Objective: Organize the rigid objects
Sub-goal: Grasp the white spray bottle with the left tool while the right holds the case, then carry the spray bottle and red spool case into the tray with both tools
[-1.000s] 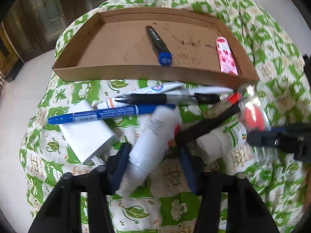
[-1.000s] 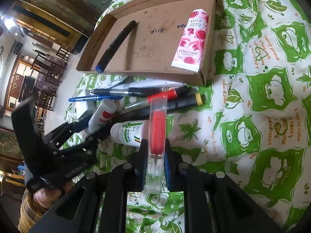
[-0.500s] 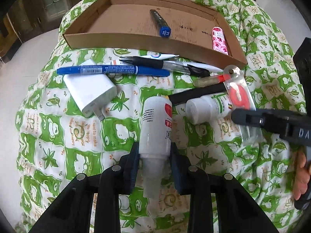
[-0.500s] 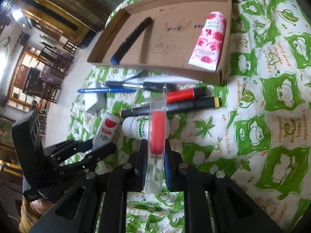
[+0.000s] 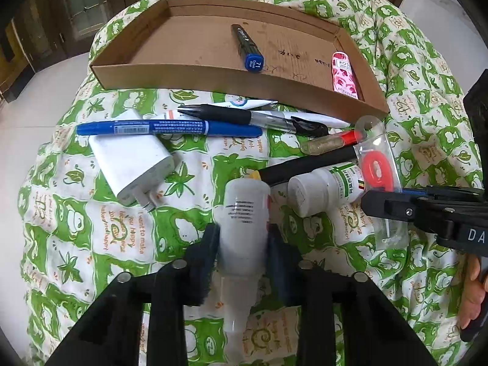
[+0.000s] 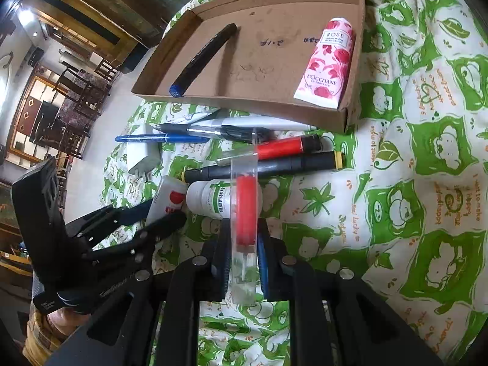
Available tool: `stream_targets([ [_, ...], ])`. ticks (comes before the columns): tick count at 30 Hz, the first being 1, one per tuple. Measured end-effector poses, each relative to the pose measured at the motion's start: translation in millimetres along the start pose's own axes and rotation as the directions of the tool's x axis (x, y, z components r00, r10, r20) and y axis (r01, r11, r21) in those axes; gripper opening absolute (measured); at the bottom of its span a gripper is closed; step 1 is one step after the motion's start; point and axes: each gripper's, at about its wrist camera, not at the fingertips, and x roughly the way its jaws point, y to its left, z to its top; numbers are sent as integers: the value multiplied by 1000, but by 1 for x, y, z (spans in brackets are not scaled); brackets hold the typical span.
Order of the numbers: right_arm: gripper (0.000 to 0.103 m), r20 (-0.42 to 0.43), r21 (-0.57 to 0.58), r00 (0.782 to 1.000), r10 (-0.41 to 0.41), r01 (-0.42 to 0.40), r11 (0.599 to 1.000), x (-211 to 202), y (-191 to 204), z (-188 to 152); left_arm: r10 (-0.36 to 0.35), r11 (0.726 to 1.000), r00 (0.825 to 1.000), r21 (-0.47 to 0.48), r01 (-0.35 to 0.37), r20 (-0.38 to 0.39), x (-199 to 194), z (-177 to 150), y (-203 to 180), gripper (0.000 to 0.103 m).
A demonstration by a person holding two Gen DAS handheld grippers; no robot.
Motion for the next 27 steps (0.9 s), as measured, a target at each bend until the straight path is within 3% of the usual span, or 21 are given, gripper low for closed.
stream_targets([
  [19,14,21,-11,1000,10,-10,1000,-4,0,1,27,999,1000,17,-26,-12,4,-7,-5,32],
  [27,14,40,-11,999,24,-24,1000,-7,1,1,4,1000,1000,20,-5,23,-2,-8,-2,31],
])
